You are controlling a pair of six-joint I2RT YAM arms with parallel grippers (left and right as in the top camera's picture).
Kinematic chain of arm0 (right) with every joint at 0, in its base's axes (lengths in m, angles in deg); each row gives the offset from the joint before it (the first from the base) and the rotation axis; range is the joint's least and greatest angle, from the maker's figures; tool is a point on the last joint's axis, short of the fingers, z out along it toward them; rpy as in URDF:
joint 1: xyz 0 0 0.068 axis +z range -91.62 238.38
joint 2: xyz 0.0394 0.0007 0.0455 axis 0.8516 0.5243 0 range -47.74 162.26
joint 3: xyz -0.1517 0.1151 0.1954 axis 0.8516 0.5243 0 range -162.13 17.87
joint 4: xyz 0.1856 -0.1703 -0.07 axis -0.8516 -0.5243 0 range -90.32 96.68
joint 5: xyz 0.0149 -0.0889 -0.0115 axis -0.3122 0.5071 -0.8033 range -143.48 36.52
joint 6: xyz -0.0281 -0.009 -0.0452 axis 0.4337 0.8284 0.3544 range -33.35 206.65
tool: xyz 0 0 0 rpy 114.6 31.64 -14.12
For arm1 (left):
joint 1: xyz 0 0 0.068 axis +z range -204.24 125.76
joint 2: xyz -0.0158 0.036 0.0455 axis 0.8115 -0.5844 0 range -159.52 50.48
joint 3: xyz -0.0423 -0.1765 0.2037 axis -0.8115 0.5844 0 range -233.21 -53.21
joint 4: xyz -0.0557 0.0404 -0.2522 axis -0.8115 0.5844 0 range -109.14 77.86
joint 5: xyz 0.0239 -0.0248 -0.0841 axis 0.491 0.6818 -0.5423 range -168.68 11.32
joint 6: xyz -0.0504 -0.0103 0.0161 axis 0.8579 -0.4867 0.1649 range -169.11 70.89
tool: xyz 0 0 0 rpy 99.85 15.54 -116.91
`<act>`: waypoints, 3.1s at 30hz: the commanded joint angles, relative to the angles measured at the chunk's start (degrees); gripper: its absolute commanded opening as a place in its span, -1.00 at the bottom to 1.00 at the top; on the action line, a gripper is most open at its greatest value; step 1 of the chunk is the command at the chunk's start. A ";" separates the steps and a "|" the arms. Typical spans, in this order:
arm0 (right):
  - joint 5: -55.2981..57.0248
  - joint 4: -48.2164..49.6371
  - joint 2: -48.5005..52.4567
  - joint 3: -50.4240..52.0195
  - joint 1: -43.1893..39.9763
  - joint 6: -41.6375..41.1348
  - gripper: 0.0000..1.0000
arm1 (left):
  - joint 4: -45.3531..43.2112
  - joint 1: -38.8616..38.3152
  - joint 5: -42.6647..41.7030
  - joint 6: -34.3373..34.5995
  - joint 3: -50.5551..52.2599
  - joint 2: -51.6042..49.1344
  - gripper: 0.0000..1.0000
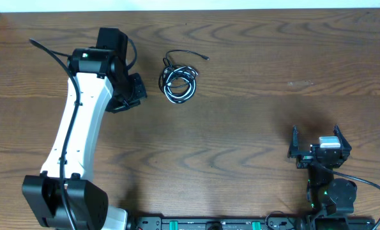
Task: Untangle cables
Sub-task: 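Raise the left arm and move its gripper toward the cable bundle, then position the open left gripper beside the black and white cables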
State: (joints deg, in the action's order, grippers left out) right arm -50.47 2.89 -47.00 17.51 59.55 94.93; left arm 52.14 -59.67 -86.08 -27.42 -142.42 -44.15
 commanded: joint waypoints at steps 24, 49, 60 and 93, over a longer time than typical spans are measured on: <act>0.48 -0.24 -0.02 0.02 -0.33 0.81 0.99 | -6.73 0.00 -5.44 11.28 0.70 -0.22 0.74; 0.48 -0.24 -0.02 0.02 -0.33 0.81 0.99 | -10.93 -0.07 -3.52 23.63 0.92 -0.24 0.75; 0.48 -0.24 -0.02 0.02 -0.33 0.81 0.99 | -8.09 -0.09 -1.97 23.58 0.94 -0.37 0.78; 0.48 -0.24 -0.02 0.02 -0.33 0.81 0.99 | -17.49 -0.26 0.24 26.25 4.31 -2.08 0.86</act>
State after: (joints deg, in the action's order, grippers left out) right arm -50.47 2.87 -46.98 17.51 59.55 94.93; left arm 34.61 -59.04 -86.06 -2.89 -138.18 -44.45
